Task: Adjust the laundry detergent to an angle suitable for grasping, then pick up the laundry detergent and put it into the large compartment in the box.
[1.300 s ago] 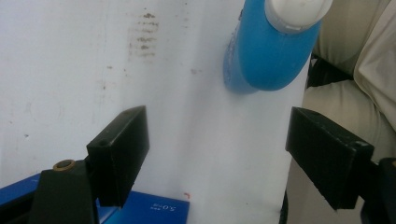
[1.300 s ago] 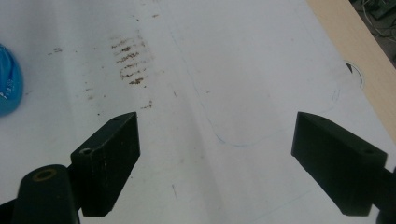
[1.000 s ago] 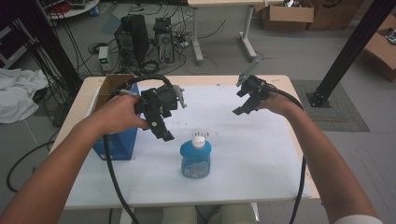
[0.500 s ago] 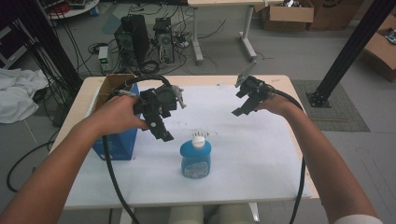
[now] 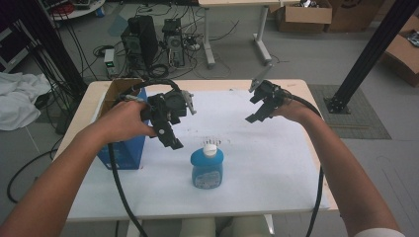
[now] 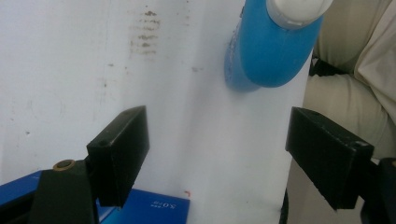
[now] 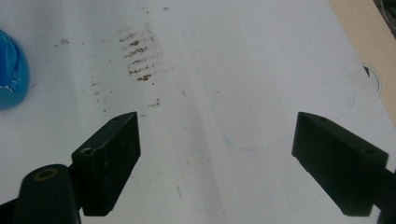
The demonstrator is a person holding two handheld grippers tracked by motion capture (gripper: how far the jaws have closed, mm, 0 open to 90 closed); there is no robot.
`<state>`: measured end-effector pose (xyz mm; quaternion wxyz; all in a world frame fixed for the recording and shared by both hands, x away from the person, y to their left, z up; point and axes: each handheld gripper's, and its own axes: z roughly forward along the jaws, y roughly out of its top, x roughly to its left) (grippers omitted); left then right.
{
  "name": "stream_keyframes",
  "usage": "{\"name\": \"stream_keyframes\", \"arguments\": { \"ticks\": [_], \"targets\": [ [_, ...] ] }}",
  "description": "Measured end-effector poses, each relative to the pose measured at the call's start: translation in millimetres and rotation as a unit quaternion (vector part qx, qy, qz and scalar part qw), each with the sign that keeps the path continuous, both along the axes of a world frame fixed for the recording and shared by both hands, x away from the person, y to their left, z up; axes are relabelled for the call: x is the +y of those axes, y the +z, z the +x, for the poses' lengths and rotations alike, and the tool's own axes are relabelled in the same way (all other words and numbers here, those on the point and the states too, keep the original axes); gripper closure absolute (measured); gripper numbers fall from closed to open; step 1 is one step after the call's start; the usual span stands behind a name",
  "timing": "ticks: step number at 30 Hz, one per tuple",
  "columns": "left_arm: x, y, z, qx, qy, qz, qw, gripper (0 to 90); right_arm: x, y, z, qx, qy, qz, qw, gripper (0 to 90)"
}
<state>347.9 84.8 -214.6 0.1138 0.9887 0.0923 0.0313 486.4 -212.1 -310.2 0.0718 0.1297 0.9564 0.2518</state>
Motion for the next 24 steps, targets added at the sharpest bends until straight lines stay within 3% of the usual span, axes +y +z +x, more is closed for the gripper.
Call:
{"name": "stream_keyframes", "arguments": {
  "ticks": [14,19,24],
  "targets": [
    [-1.7,0.9,0.8,-0.003,0.006,-0.005,1.0000,22.1,-2.0,3.3,-1.3,-0.001,0.000,0.009,1.0000,15.2],
    [-1.7,2.8,3.5,-0.008,0.012,-0.016,0.9998,21.4,-0.8,2.5,-1.9,0.001,0.004,0.007,1.0000,15.3],
    [-4.4,3.4,4.8,-0.009,0.017,-0.011,0.9997,21.2,1.2,3.2,-2.0,-0.002,0.005,0.011,0.9999,15.3]
  ]
}}
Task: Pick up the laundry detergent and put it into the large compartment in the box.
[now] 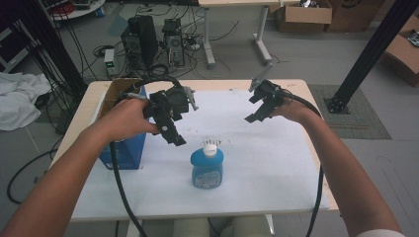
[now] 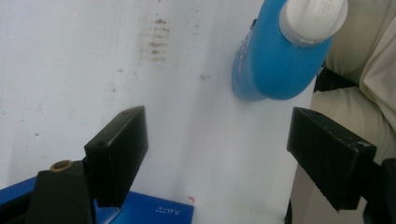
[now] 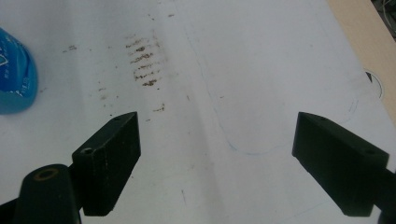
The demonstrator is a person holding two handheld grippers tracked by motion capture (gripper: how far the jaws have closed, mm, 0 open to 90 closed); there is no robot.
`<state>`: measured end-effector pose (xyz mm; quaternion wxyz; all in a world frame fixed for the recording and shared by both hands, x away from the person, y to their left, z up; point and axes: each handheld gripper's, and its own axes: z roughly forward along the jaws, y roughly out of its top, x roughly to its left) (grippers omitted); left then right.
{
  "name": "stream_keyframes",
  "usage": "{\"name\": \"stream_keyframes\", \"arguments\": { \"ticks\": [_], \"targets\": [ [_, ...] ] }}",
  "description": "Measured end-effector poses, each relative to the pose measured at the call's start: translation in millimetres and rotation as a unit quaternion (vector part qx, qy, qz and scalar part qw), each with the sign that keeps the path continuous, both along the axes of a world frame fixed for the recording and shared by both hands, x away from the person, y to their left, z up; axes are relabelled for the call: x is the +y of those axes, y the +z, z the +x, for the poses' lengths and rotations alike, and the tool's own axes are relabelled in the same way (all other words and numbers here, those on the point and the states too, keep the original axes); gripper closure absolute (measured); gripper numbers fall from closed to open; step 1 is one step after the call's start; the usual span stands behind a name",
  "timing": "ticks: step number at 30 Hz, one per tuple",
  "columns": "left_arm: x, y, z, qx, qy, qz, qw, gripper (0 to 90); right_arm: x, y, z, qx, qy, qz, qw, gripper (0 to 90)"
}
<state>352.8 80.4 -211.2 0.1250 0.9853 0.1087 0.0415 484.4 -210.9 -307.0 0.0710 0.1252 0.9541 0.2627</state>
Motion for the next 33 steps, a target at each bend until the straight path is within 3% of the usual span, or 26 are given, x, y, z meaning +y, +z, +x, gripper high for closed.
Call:
{"name": "stream_keyframes", "arguments": {
  "ticks": [7,12,33],
  "targets": [
    [-1.4,8.0,0.3,-0.010,0.015,-0.010,0.9998,18.5,-1.0,2.1,-1.3,-0.001,-0.003,0.002,1.0000,15.2],
    [-6.9,12.5,-4.3,-0.011,0.009,-0.021,0.9997,18.1,-0.5,3.2,-2.1,-0.001,-0.001,0.005,1.0000,15.2],
    [-35.7,18.9,-19.9,-0.012,-0.025,-0.026,0.9993,17.9,-0.3,6.9,-5.7,-0.006,0.003,0.012,0.9999,15.2]
  ]
}}
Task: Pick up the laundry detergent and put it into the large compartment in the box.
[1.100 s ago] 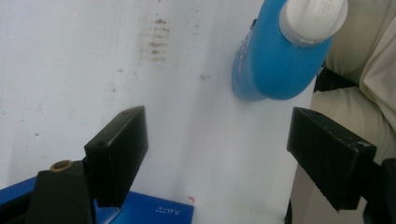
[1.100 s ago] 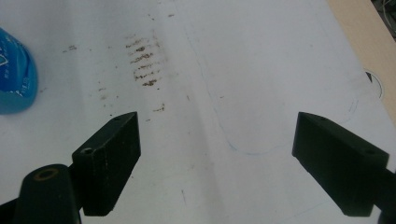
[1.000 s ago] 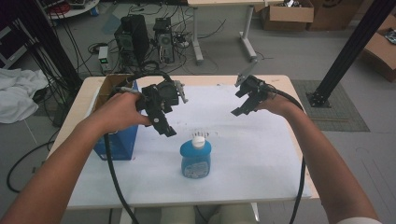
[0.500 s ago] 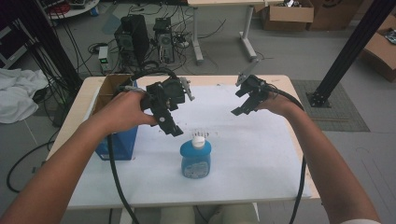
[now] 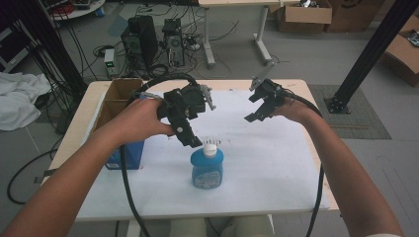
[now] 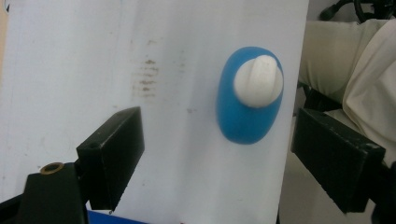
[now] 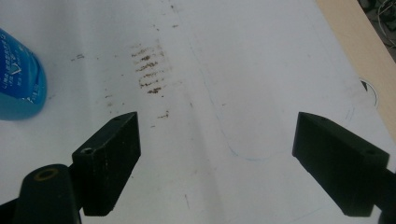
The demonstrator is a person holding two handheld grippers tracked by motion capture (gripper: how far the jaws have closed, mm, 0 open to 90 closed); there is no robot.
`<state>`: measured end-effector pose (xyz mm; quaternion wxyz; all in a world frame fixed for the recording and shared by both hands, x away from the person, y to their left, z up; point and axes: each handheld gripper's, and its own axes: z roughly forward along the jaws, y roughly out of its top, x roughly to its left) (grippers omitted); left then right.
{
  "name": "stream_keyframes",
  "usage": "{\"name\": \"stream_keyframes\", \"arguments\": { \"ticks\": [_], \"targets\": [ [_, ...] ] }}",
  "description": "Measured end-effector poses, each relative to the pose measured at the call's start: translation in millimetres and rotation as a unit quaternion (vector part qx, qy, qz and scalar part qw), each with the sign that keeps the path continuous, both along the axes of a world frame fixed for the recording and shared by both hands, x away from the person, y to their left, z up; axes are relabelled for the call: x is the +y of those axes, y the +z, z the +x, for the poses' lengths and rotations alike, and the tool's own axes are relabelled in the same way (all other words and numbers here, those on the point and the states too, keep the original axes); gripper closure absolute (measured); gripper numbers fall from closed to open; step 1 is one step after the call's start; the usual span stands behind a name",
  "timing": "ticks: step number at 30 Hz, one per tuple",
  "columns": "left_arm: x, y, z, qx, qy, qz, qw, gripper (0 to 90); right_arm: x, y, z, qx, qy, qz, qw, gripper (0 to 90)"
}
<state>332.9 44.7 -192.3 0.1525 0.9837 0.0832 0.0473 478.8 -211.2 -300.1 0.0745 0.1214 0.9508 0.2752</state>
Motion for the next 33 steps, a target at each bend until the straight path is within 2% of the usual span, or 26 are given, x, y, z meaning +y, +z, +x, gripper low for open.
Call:
{"name": "stream_keyframes", "arguments": {
  "ticks": [10,11,18,19,25,26,28,29,31,33],
  "targets": [
    [-13.8,-5.9,-6.3,0.007,-0.017,0.004,0.9998,17.9,-0.7,1.1,-1.3,-0.001,0.002,0.000,1.0000,15.2],
    [-14.8,-6.0,-6.4,0.005,-0.022,0.010,0.9997,17.9,-0.9,1.1,-1.6,-0.001,0.001,0.000,1.0000,15.2],
    [-21.9,-9.0,-11.6,0.005,-0.027,0.005,0.9996,17.9,-1.5,1.8,-2.2,-0.002,0.001,0.002,1.0000,15.2],
    [-23.3,-9.4,-11.6,0.003,-0.033,0.012,0.9994,17.9,-1.5,1.7,-2.2,-0.002,0.001,0.002,1.0000,15.2],
    [-27.4,-16.7,-12.4,0.008,-0.030,0.018,0.9994,17.9,-1.6,2.2,-2.5,-0.002,0.001,0.003,1.0000,15.3],
    [-28.1,-18.2,-12.1,0.004,-0.032,0.019,0.9993,17.9,-1.7,2.1,-2.6,-0.002,0.002,0.003,1.0000,15.2],
    [-29.6,-21.6,-13.2,0.010,-0.031,0.021,0.9992,17.9,-1.9,2.0,-2.7,-0.002,0.001,0.001,1.0000,15.2],
    [-30.2,-22.0,-12.2,0.008,-0.038,0.027,0.9989,17.9,-2.0,1.9,-2.6,-0.002,0.001,0.001,1.0000,15.2],
    [-31.4,-26.6,-13.3,0.014,-0.029,0.017,0.9993,17.9,-2.0,2.0,-2.6,-0.002,0.001,0.002,1.0000,15.2],
    [-32.0,-29.1,-12.6,0.016,-0.032,0.021,0.9992,17.9,-1.9,2.0,-2.6,-0.002,0.002,0.002,1.0000,15.2]
  ]
}}
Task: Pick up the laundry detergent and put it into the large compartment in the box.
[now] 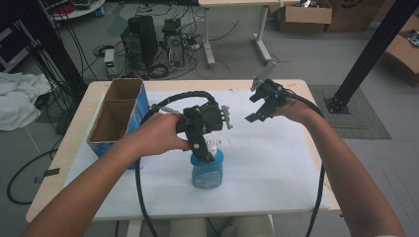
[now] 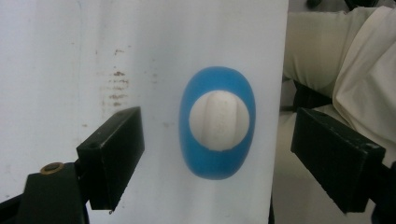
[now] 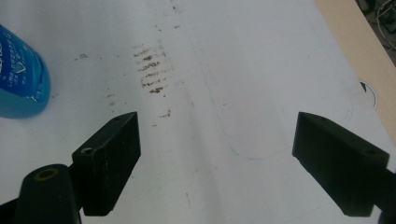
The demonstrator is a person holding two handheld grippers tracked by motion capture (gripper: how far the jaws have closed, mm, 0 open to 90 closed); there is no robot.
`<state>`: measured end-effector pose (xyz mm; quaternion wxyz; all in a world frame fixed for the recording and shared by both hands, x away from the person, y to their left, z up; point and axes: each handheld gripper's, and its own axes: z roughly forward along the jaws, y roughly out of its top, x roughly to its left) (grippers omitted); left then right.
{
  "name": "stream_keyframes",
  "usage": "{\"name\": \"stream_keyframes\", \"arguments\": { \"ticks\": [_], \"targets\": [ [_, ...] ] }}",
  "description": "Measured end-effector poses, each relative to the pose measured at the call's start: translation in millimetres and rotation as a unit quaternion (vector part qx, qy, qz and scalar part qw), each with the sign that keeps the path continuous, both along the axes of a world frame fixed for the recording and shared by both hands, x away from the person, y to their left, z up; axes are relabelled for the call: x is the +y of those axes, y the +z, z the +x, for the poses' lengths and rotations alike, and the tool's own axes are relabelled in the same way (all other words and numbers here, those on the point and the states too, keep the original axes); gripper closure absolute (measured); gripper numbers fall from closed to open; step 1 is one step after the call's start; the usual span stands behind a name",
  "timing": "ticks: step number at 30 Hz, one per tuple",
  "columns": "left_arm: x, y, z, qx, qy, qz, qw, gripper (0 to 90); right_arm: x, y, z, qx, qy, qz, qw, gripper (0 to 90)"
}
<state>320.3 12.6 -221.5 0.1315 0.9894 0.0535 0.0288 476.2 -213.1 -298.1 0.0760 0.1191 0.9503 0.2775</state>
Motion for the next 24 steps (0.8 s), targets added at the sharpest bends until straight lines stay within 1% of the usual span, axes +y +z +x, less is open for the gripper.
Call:
{"name": "stream_keyframes", "arguments": {
  "ticks": [2,4,7,10,11,13,17,20,22,24],
  "targets": [
    [-0.6,-2.1,-0.2,0.003,0.000,0.001,1.0000,17.9,0.1,0.0,-0.1,0.000,0.000,0.000,1.0000,15.2],
    [-1.2,-3.7,-0.3,0.003,0.000,0.004,1.0000,17.9,0.1,-0.1,0.1,0.000,0.000,0.000,1.0000,15.2],
    [-2.0,-6.5,-0.2,0.002,-0.001,0.002,1.0000,17.9,0.3,-0.3,0.2,0.000,0.000,-0.001,1.0000,15.2],
    [-2.8,-10.9,-0.6,0.006,0.005,0.004,1.0000,17.9,1.1,-0.5,0.2,0.000,0.002,0.000,1.0000,15.2],
    [-3.1,-12.2,-0.3,0.005,0.003,0.006,1.0000,17.9,1.3,-0.6,0.2,0.000,0.002,-0.001,1.0000,15.2],
    [-3.8,-15.0,-0.8,0.009,0.004,0.007,0.9999,18.0,1.6,-0.9,0.2,0.000,0.002,-0.001,1.0000,15.2],
    [-5.9,-18.5,-0.7,0.003,-0.001,0.013,0.9999,18.0,1.5,-1.3,0.4,0.000,0.002,-0.001,1.0000,15.2],
    [-7.3,-20.7,-1.0,0.007,0.000,0.011,0.9999,18.0,2.0,-2.0,0.4,0.001,0.002,-0.001,1.0000,15.2],
    [-8.4,-24.3,-0.9,0.006,-0.005,0.014,0.9999,18.0,2.3,-2.5,0.6,0.001,0.002,-0.002,1.0000,15.2],
    [-9.1,-28.6,-1.6,0.010,-0.003,0.019,0.9998,18.0,2.6,-2.7,0.8,0.001,0.004,-0.002,1.0000,15.2]
  ]
}}
